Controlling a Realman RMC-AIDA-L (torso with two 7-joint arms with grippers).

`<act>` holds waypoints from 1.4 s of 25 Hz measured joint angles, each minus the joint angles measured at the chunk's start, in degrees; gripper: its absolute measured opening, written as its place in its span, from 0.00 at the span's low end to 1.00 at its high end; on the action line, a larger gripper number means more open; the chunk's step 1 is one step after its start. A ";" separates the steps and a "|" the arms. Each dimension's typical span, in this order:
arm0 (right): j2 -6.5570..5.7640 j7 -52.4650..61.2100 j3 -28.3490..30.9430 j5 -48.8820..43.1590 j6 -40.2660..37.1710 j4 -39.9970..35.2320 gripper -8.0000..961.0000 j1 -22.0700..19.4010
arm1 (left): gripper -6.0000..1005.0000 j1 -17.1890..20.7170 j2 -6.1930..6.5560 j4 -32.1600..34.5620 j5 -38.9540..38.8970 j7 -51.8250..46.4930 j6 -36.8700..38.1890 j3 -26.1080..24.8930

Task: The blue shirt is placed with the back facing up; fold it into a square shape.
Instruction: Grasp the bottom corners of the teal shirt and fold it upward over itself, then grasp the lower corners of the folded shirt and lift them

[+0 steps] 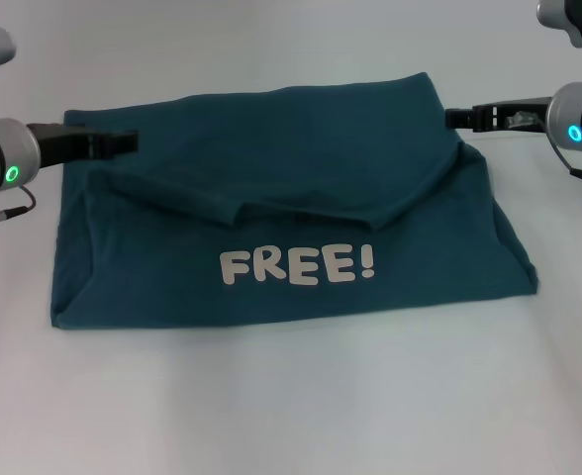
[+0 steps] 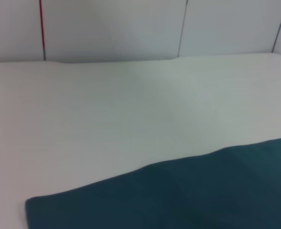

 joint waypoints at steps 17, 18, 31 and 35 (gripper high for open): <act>-0.78 -0.65 0.01 -0.85 -13.43 -8.98 0.96 -3.15 | 0.91 8.95 0.49 20.32 17.43 -30.66 29.46 -3.75; -0.77 -0.66 0.01 -0.88 -14.20 -9.78 0.96 -3.60 | 0.91 9.91 0.25 22.46 17.79 -32.85 32.17 -3.77; -0.20 -0.44 -0.09 -3.52 -18.32 -12.72 0.96 -4.97 | 0.91 12.00 0.12 25.63 24.89 -45.82 44.01 -5.06; -0.04 -0.56 -0.11 -3.55 -18.64 -12.81 0.96 -4.99 | 0.91 11.35 -0.31 22.93 25.23 -46.18 43.60 -5.02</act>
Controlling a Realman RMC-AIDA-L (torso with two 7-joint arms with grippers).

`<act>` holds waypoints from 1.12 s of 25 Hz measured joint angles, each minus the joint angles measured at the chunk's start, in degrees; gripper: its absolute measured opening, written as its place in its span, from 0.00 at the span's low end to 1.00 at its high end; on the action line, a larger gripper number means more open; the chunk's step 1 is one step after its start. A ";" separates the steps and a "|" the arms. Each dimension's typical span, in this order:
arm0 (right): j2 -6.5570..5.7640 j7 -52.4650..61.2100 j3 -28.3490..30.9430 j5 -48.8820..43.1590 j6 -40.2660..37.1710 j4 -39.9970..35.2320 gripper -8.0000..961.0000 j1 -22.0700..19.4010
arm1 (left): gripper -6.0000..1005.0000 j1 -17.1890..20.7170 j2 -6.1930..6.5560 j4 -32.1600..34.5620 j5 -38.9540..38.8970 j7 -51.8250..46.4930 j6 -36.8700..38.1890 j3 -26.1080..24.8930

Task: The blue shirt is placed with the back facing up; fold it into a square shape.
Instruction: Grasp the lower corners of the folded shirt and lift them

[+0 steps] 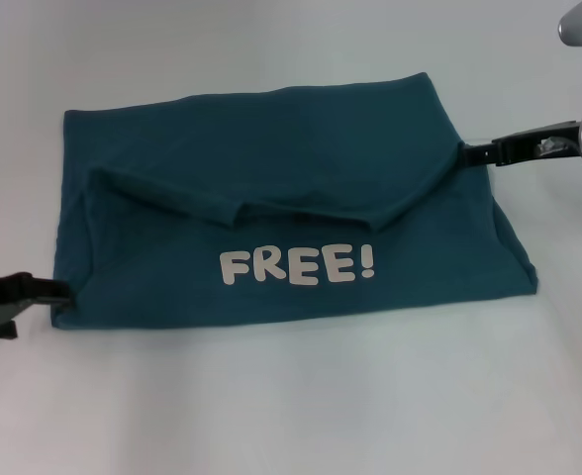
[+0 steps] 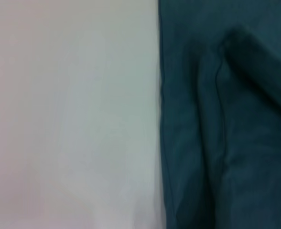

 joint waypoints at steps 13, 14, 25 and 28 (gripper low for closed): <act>0.06 -0.05 0.03 -0.04 -0.25 -0.06 0.96 0.00 | 0.90 -3.39 -0.24 -6.03 0.09 -0.01 -2.10 0.08; 0.06 -0.05 0.03 -0.04 -0.25 -0.06 0.96 0.01 | 0.90 -3.51 -0.23 -6.22 0.10 -0.02 -2.32 0.10; 0.15 -0.05 0.03 -0.03 -0.29 -0.06 0.96 -0.10 | 0.88 -4.78 -0.12 -9.25 0.14 0.18 -4.55 0.41; 0.15 -0.05 0.03 -0.03 -0.53 -0.06 0.96 -0.11 | 0.88 -4.98 -0.04 -9.92 0.12 1.44 -5.48 0.42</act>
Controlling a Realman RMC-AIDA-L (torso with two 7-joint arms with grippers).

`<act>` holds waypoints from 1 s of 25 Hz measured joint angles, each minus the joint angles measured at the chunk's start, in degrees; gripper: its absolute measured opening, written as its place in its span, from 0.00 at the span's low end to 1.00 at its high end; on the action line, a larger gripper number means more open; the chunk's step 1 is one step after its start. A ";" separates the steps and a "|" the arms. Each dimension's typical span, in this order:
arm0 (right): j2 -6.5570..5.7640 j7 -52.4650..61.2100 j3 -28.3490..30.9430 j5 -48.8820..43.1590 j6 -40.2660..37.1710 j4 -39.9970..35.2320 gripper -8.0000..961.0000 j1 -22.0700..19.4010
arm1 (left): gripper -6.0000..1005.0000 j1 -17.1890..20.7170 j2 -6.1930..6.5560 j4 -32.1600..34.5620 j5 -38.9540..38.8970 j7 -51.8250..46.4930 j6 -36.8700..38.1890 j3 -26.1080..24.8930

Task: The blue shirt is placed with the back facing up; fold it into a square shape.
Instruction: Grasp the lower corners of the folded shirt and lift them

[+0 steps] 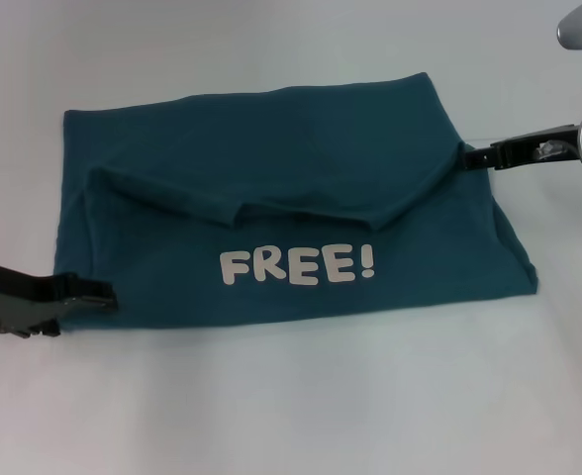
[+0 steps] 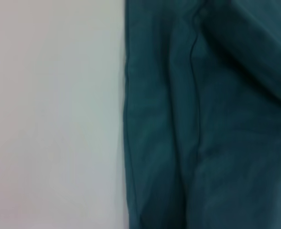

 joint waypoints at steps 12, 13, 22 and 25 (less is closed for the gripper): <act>0.18 0.01 0.00 0.26 -1.07 -1.32 0.96 -0.26 | 0.66 -0.14 -0.30 -0.97 0.05 5.17 -1.06 1.45; 0.18 0.00 0.00 0.30 -1.07 -1.32 0.96 -0.26 | 0.60 -0.16 -0.43 -0.90 0.06 5.30 -1.08 2.03; 0.26 0.05 -0.09 0.41 -1.26 -1.37 0.95 -0.65 | 0.30 -0.22 -0.82 -0.99 -0.38 4.46 -2.37 2.46; 0.26 0.17 -0.09 0.44 -1.26 -1.43 0.95 -0.81 | 0.23 -0.34 -0.62 -0.90 -0.43 4.61 -2.39 2.39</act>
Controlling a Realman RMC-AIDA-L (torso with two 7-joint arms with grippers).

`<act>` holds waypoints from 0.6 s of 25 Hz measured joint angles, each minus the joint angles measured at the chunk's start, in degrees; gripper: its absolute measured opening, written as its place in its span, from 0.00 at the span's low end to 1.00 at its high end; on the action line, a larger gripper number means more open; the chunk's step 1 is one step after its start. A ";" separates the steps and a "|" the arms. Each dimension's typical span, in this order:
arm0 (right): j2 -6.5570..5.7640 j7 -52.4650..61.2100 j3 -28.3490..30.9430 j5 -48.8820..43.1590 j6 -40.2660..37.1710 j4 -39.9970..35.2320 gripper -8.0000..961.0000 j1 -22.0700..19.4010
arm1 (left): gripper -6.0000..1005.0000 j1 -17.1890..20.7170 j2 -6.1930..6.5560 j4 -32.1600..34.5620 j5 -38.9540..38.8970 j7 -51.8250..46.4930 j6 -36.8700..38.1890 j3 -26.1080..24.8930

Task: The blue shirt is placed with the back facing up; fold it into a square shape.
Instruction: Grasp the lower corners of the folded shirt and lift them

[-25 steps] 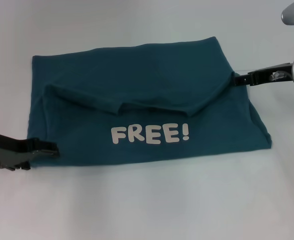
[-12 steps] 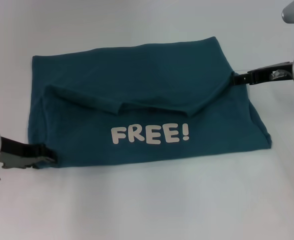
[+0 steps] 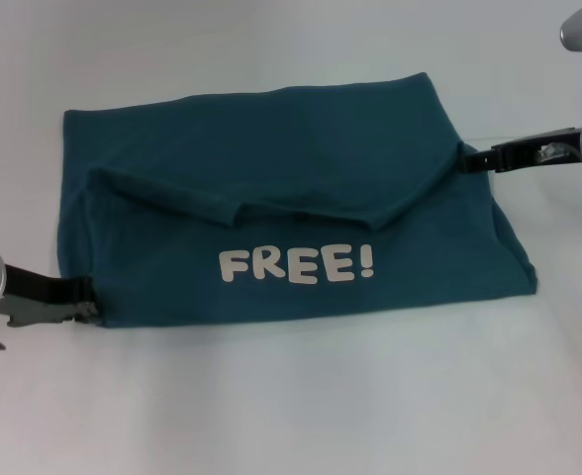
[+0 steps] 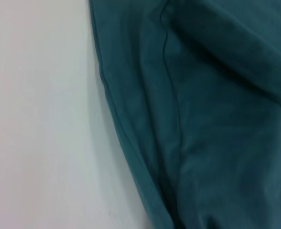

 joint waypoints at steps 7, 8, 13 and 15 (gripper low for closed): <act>-0.01 2.64 0.07 -1.99 -3.50 -1.53 0.94 -0.72 | 0.08 0.54 -0.75 2.20 -1.51 2.04 0.16 0.02; -0.03 3.88 0.08 -3.20 -5.00 -2.50 0.94 -1.03 | 0.08 0.54 -0.74 2.32 -1.54 2.24 0.18 0.02; -0.02 9.50 0.09 -10.63 -14.30 -7.36 0.93 -2.32 | 0.08 0.39 -0.69 2.67 -2.36 3.85 0.66 0.01; 0.11 11.04 0.07 -12.32 -17.52 -8.51 0.92 -3.28 | 0.08 0.43 -0.73 2.84 -2.86 4.44 0.83 0.00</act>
